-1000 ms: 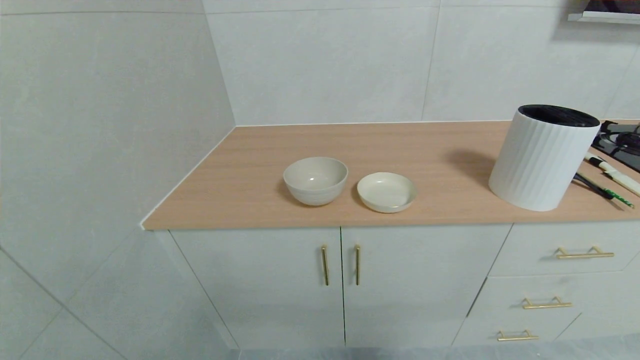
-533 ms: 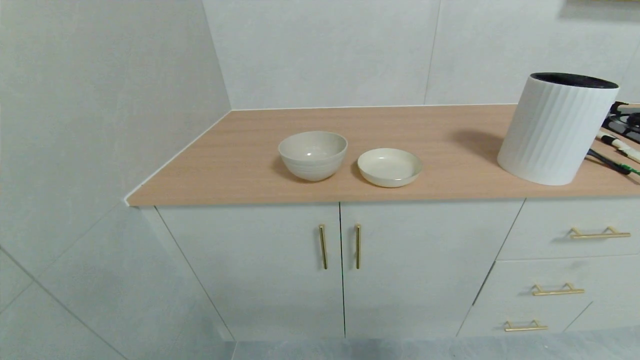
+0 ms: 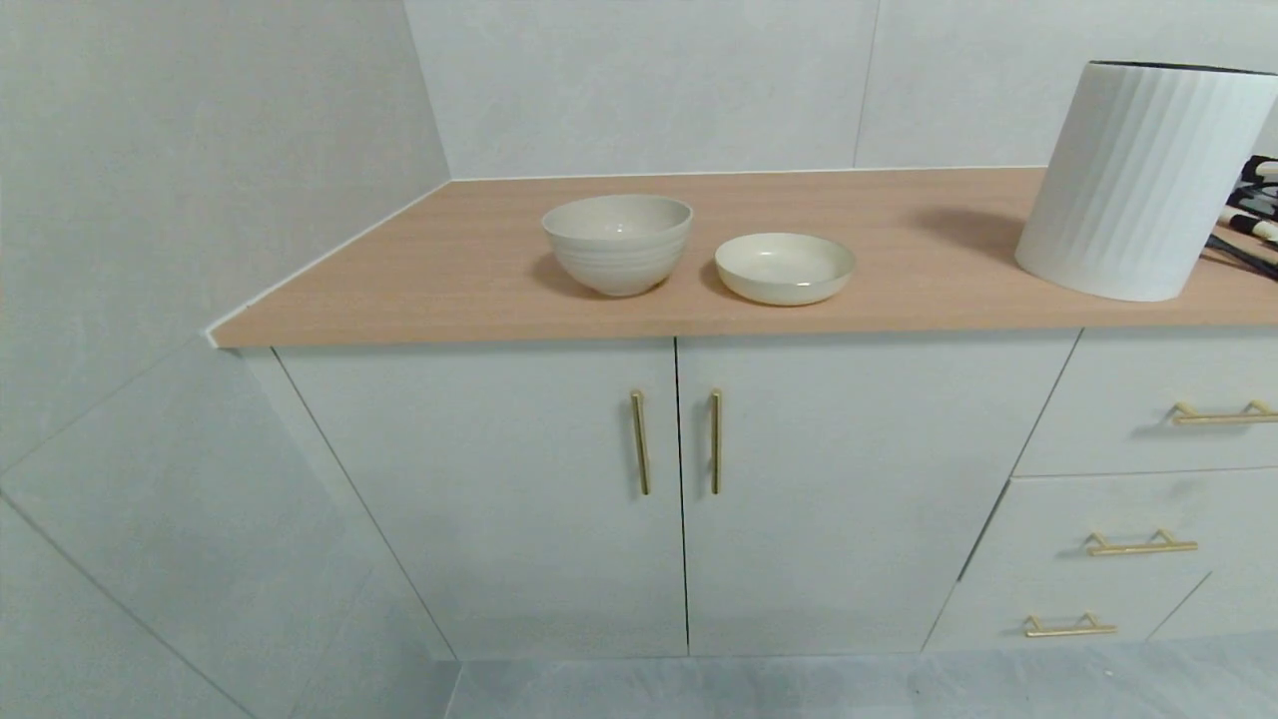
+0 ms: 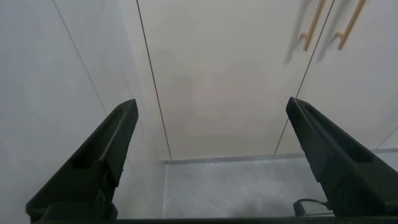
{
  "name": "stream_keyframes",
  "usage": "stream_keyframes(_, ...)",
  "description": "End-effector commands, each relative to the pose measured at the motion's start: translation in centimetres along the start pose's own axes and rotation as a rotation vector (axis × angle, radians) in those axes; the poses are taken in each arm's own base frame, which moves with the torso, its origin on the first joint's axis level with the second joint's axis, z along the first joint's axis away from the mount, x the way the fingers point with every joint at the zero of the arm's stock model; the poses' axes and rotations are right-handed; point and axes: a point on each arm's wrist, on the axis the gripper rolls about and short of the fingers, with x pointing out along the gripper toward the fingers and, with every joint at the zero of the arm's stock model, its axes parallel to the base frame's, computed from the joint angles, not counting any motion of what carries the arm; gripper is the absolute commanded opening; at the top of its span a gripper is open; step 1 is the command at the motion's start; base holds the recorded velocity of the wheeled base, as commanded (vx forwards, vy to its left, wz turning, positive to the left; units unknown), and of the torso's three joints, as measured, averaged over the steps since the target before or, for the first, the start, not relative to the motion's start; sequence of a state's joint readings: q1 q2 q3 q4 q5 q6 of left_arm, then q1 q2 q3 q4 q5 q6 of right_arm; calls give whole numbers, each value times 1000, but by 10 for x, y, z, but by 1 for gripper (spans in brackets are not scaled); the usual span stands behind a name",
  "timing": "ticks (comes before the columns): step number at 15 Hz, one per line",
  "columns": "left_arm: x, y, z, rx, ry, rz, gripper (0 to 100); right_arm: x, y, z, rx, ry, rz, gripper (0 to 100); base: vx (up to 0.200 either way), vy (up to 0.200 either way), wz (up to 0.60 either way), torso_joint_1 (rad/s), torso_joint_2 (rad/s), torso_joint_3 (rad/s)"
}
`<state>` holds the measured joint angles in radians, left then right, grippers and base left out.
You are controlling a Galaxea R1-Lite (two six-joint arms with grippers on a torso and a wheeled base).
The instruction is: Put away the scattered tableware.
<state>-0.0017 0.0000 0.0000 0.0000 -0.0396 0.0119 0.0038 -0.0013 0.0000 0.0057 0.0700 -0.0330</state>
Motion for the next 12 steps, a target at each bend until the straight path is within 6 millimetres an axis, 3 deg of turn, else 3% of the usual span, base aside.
stream_keyframes(1,0,0,0,0,0,0,100,0,0,0,-1,2,0,100,0,0,0,-139,452,315)
stream_keyframes(5,0,0,0,0,0,0,100,0,0,1,-1,-1,0,100,0,0,0,-117,405,294)
stream_keyframes(12,0,0,0,0,2,0,100,0,0,0,1,2,-2,100,0,0,0,-11,44,31)
